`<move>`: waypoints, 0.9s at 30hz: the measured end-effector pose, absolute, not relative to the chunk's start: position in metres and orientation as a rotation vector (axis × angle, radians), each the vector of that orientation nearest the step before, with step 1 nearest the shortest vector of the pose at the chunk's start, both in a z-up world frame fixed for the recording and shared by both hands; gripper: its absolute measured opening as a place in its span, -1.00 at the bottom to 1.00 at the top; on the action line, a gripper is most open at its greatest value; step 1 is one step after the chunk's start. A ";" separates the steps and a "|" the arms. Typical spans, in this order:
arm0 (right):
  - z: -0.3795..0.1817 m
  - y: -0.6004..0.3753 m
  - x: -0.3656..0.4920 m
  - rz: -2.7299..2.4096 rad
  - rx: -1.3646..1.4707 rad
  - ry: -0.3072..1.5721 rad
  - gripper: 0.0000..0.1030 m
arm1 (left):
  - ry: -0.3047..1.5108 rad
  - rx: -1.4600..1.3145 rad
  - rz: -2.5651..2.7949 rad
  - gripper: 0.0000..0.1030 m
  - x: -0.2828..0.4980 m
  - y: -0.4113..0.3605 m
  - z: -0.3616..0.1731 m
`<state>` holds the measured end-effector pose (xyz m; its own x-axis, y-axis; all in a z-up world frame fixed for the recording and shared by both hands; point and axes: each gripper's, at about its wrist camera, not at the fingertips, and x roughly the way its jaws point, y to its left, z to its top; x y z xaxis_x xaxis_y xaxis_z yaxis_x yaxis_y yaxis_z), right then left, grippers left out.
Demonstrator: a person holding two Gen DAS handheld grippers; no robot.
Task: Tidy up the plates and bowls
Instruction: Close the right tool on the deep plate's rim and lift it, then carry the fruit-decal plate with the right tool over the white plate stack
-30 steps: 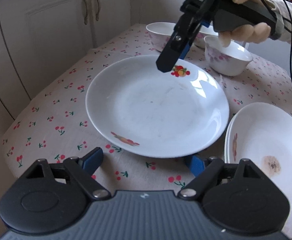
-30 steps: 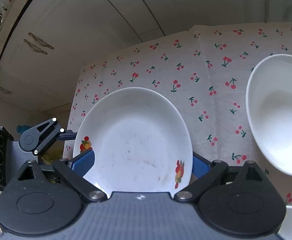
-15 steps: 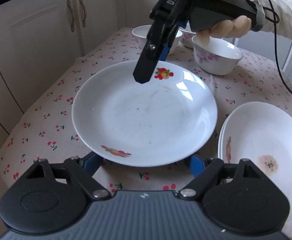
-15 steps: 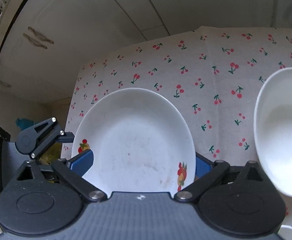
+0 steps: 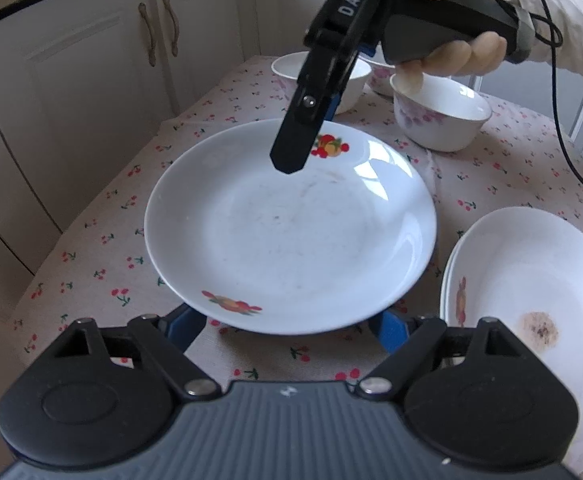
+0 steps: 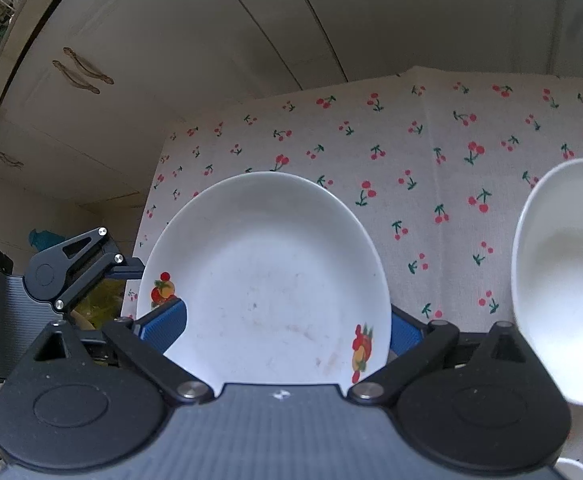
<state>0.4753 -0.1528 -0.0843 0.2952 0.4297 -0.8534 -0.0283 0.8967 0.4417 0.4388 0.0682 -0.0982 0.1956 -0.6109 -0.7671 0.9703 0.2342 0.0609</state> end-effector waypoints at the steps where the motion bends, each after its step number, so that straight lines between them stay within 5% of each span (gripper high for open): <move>1: -0.083 -0.152 0.476 0.316 0.374 1.239 1.00 | 0.697 0.628 -1.213 0.69 0.439 0.069 -0.096; 27: -0.019 -0.135 0.390 0.402 0.332 1.158 1.00 | 0.677 0.635 -1.152 0.69 0.347 0.087 -0.037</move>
<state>0.3904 -0.1345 -0.0187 0.3442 0.4704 -0.8125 -0.1346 0.8812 0.4532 0.3469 0.0871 -0.0368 0.2582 -0.5970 -0.7595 0.9540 0.2813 0.1032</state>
